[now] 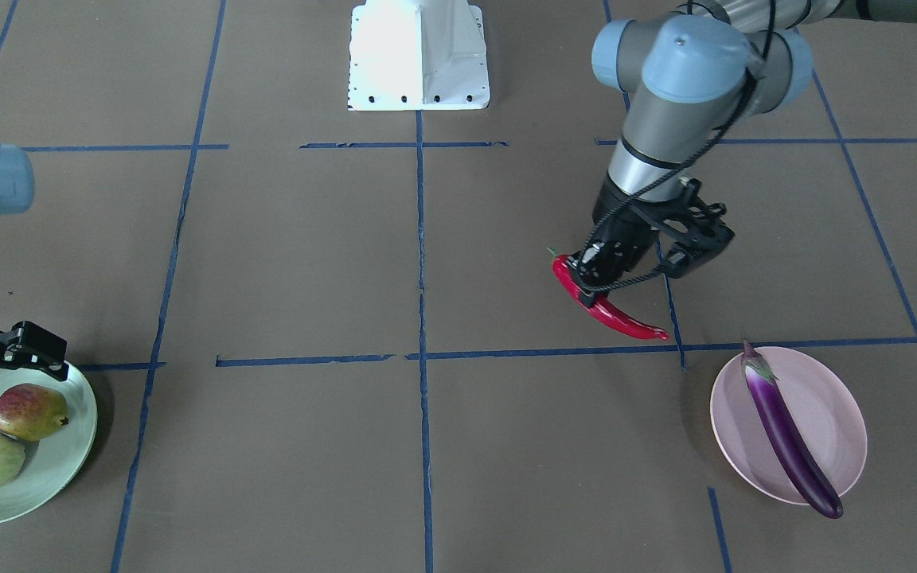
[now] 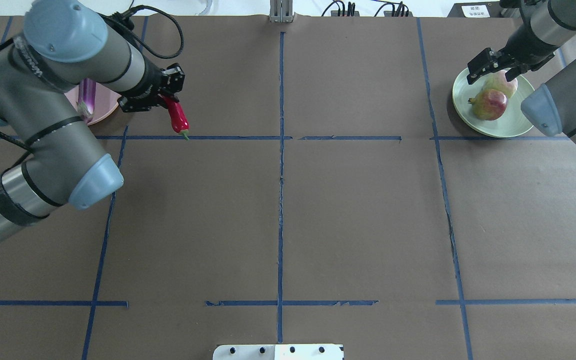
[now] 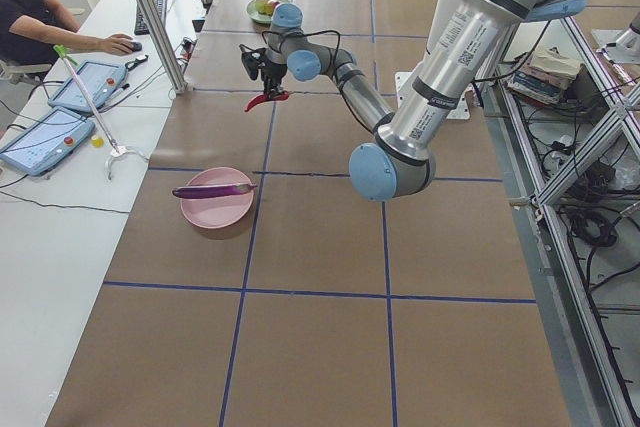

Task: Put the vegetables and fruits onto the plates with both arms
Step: 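Carry the chili onto the pink plate beside the eggplant and release it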

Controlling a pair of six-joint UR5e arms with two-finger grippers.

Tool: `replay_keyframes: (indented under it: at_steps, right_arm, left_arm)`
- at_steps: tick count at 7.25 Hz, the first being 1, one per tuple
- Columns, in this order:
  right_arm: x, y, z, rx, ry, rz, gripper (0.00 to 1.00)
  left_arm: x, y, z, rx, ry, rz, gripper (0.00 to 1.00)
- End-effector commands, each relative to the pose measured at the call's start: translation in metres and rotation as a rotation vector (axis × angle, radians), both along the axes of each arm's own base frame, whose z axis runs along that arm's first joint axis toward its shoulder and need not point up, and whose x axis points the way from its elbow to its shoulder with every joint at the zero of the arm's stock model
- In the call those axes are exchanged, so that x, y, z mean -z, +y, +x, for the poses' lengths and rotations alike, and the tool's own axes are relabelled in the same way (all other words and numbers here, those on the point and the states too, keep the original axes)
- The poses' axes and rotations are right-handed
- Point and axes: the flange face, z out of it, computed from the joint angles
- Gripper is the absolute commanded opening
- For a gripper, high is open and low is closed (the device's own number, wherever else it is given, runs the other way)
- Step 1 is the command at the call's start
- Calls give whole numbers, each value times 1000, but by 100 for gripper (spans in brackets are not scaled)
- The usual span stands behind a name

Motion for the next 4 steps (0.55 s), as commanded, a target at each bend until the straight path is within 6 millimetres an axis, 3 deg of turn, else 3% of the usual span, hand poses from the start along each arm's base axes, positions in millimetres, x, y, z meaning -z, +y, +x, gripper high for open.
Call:
replay_keyframes:
  at_steps: [1,2,3,4]
  right_arm:
    - [33,61,-10,-42,-81,-57,100]
    - [36,72,-12,-45,-87,-64,100]
    - [38,77,-14,-38,-91,-58,100]
    - [43,85,-14,-31,-98,-48,100]
  left_arm:
    - [-94,-69,-55,-118,-207,104,0]
    - [-123,-92,-81,-193,-251,178,0]
    - [-167,-115,-115,-308,-303,207,0]
    - [-197,-128,-142,-361,-324,206,0]
